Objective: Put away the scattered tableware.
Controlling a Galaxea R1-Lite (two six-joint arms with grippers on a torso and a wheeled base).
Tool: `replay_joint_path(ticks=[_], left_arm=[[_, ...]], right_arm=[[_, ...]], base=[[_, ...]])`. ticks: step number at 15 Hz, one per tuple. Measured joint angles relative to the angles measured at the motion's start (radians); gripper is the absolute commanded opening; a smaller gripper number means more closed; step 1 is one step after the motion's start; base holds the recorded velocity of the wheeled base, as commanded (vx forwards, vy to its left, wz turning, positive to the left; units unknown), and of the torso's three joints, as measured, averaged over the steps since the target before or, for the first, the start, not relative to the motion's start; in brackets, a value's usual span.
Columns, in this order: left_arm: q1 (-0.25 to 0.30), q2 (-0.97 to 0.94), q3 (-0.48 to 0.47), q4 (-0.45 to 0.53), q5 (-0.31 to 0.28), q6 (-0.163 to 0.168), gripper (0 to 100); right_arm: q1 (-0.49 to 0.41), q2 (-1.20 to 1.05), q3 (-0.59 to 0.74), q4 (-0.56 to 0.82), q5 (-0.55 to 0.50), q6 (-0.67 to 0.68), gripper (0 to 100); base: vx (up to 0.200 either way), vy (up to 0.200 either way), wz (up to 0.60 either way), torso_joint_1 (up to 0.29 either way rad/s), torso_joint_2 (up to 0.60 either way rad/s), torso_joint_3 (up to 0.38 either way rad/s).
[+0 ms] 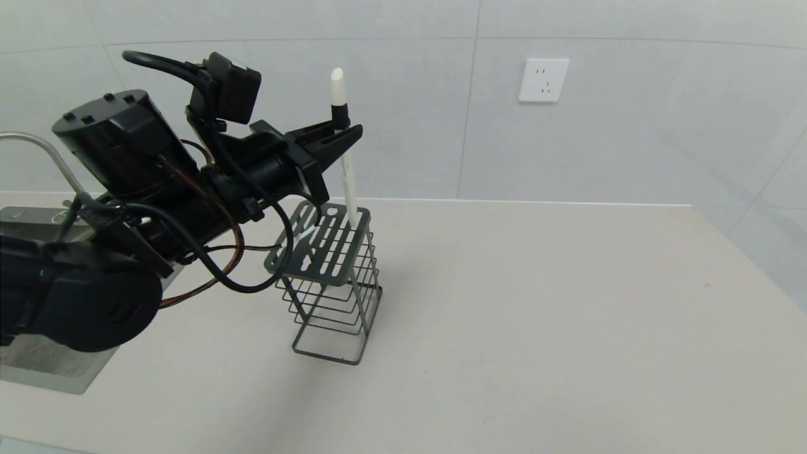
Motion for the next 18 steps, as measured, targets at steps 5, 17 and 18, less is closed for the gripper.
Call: replay_joint_path(ticks=[5, 17, 18], left_arm=[[0.004, 0.006, -0.007, -0.002, 0.0, 0.0, 0], [0.0, 0.028, 0.081, -0.031, 0.01, -0.001, 0], [0.0, 0.027, 0.094, -0.038, 0.01, -0.001, 0]], right_arm=[[0.0, 0.0, 0.0, 0.0, 0.0, 0.0, 100], [0.0, 0.0, 0.0, 0.0, 0.0, 0.0, 100], [0.0, 0.0, 0.0, 0.0, 0.0, 0.0, 100]], base=[[0.0, 0.0, 0.0, 0.0, 0.0, 0.0], [0.0, 0.0, 0.0, 0.0, 0.0, 0.0], [0.0, 0.0, 0.0, 0.0, 0.0, 0.0]])
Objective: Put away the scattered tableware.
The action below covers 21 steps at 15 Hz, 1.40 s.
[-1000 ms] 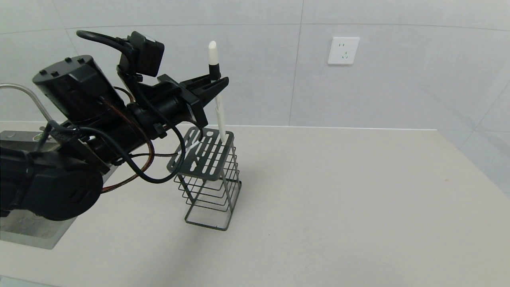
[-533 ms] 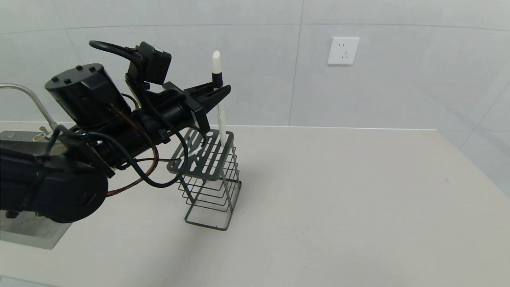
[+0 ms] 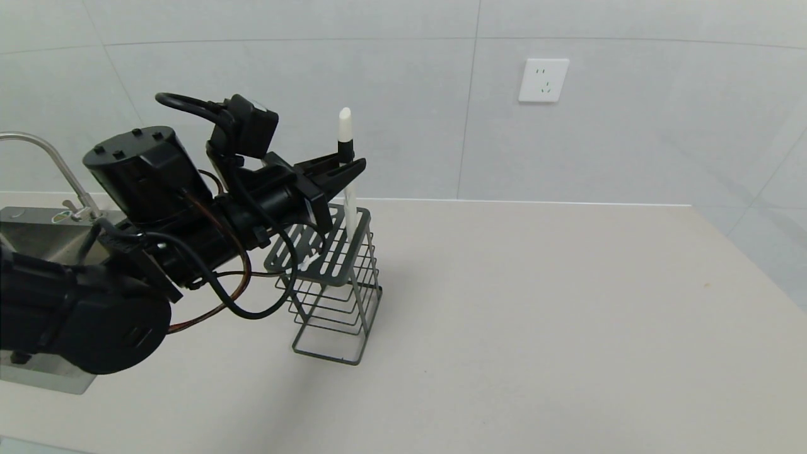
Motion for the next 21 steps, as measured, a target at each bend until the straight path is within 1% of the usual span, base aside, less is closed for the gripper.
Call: replay_joint_path(ticks=[6, 21], left_arm=[[0.0, 0.014, 0.027, -0.006, 0.003, -0.009, 0], [-0.004, 0.069, 0.055, -0.026, 0.003, -0.011, 0]], right_arm=[[0.0, 0.0, 0.0, 0.0, 0.0, 0.0, 100], [0.0, 0.0, 0.0, 0.0, 0.0, 0.0, 100]], base=[[0.0, 0.0, 0.0, 0.0, 0.0, 0.0], [0.0, 0.0, 0.0, 0.0, 0.0, 0.0]])
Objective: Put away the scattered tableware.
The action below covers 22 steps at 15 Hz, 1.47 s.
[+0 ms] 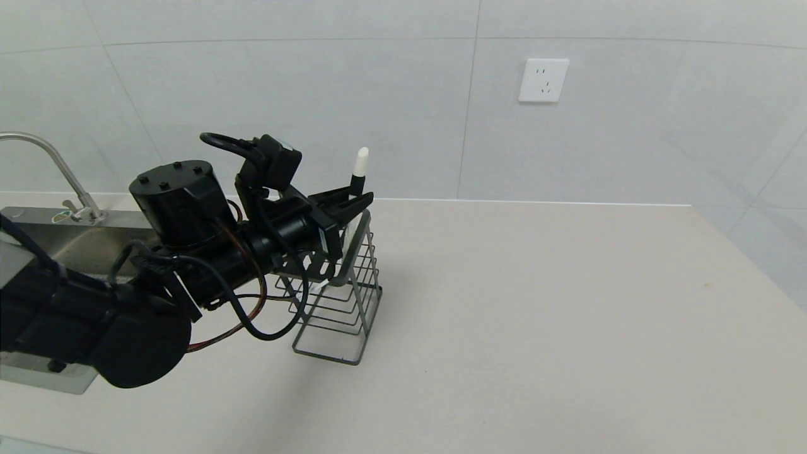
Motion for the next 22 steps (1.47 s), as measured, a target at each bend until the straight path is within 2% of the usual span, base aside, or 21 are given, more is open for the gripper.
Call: replay_joint_path(ticks=[6, 7, 22], left_arm=[[-0.004, 0.013, 0.0, -0.003, 0.013, 0.0, 0], [-0.006, 0.017, 0.0, -0.003, 0.016, 0.0, 100], [-0.009, 0.027, -0.01, -0.037, 0.017, -0.003, 100]], right_arm=[[0.0, 0.0, 0.0, 0.0, 0.0, 0.0, 100], [0.0, 0.0, 0.0, 0.0, 0.0, 0.0, 100], [0.0, 0.0, 0.0, 0.0, 0.0, 0.0, 100]], base=[[0.0, 0.0, 0.0, 0.0, 0.0, 0.0], [0.0, 0.0, 0.0, 0.0, 0.0, 0.0], [0.0, 0.0, 0.0, 0.0, 0.0, 0.0]])
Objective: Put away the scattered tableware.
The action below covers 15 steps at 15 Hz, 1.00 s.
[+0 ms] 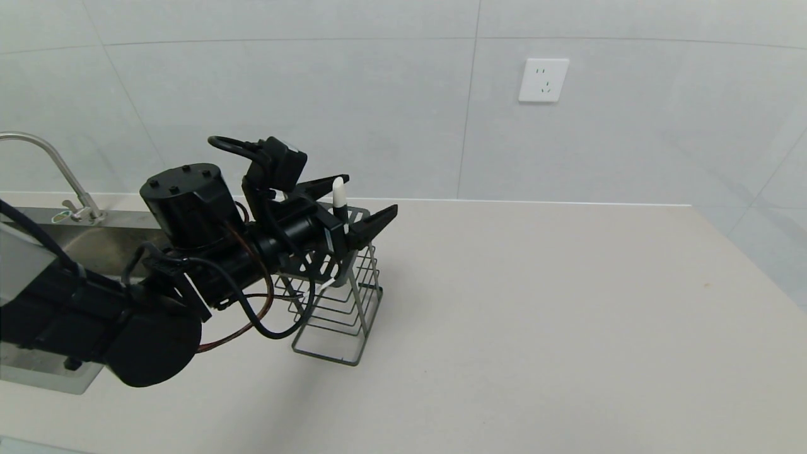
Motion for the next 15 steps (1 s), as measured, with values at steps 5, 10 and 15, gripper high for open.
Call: replay_joint_path(ticks=[5, 10, 15], left_arm=[[0.016, -0.141, 0.051, -0.006, 0.004, -0.018, 100], [0.108, -0.524, 0.385, 0.059, 0.013, -0.026, 100], [0.226, -1.057, 0.651, 0.315, -0.009, -0.02, 100]], right_arm=[[0.0, 0.0, 0.0, 0.0, 0.0, 0.0, 100], [0.0, 0.0, 0.0, 0.0, 0.0, 0.0, 100], [0.0, 0.0, 0.0, 0.0, 0.0, 0.0, 100]], base=[[0.0, 0.0, 0.0, 0.0, 0.0, 0.0], [0.0, 0.0, 0.0, 0.0, 0.0, 0.0], [0.0, 0.0, 0.0, 0.0, 0.0, 0.0]])
